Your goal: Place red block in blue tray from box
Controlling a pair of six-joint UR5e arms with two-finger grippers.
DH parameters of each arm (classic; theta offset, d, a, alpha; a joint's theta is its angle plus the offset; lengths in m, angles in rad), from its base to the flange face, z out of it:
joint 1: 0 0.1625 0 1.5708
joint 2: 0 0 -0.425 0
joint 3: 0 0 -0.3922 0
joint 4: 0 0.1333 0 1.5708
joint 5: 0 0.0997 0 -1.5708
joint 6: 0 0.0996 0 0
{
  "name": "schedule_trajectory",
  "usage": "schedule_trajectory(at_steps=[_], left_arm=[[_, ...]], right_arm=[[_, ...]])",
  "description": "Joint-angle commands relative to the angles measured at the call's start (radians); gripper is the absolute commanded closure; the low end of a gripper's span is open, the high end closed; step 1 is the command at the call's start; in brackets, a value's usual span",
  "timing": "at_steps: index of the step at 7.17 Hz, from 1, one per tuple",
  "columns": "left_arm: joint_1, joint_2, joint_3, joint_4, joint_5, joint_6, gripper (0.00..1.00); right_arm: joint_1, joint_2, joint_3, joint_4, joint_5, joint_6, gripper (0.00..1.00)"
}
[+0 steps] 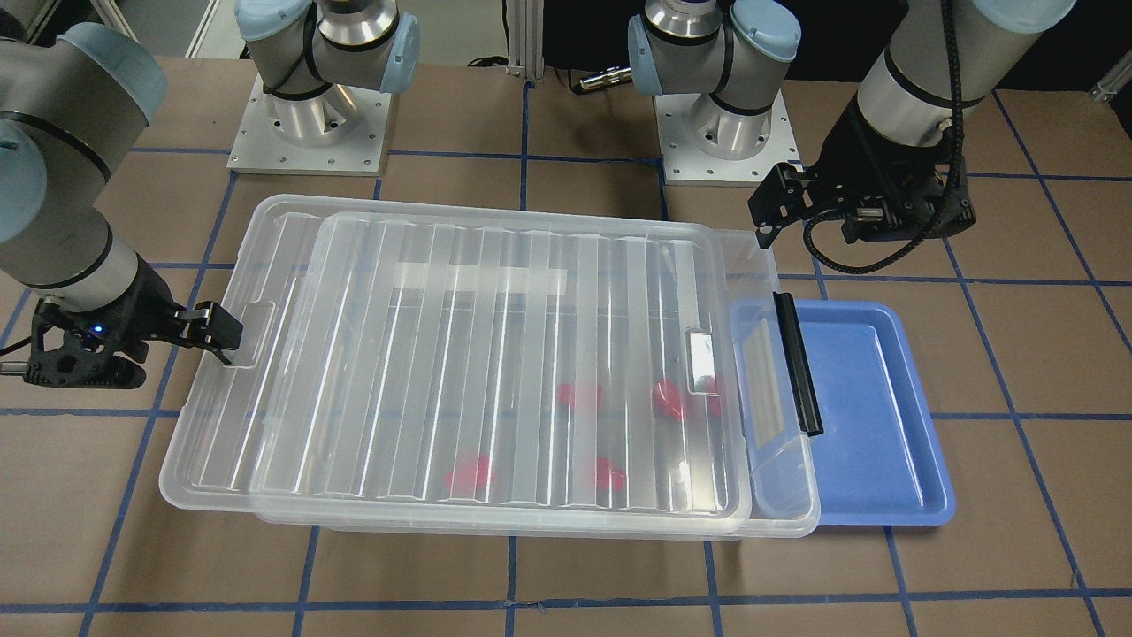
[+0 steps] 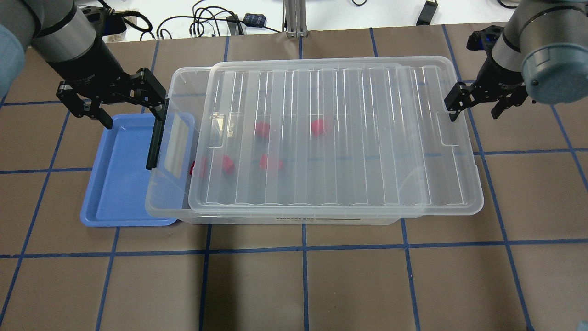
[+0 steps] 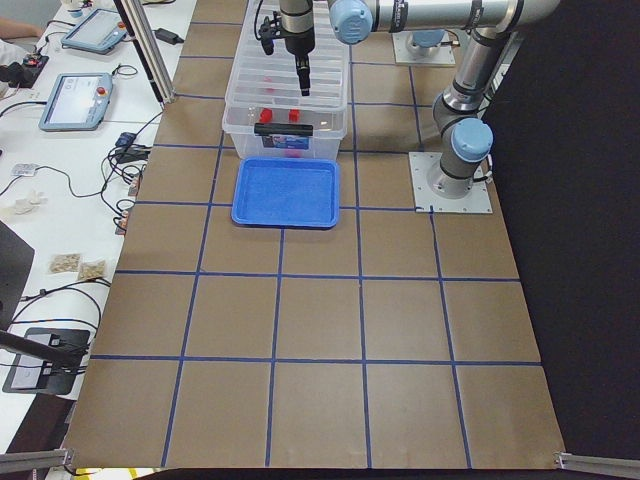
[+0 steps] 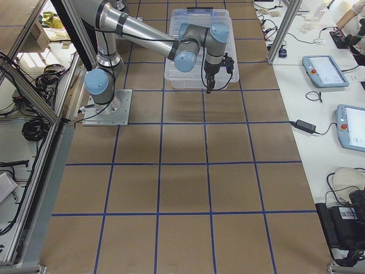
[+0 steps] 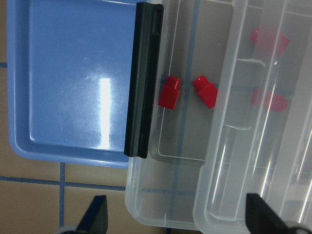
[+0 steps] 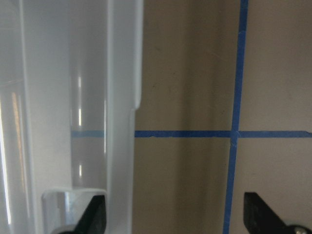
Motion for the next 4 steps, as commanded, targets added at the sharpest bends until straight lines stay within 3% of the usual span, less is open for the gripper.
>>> schedule_trajectory(at_steps=[1,4], left_arm=[[0.002,-0.004,0.001,0.003,0.0,0.0,0.0],[0.016,-0.026,0.017,0.055,-0.002,0.002,0.0]], right_arm=[[-0.038,0.001,-0.003,-0.001,-0.006,-0.051,0.0],[-0.094,0.002,-0.008,-0.008,-0.009,-0.082,0.0]])
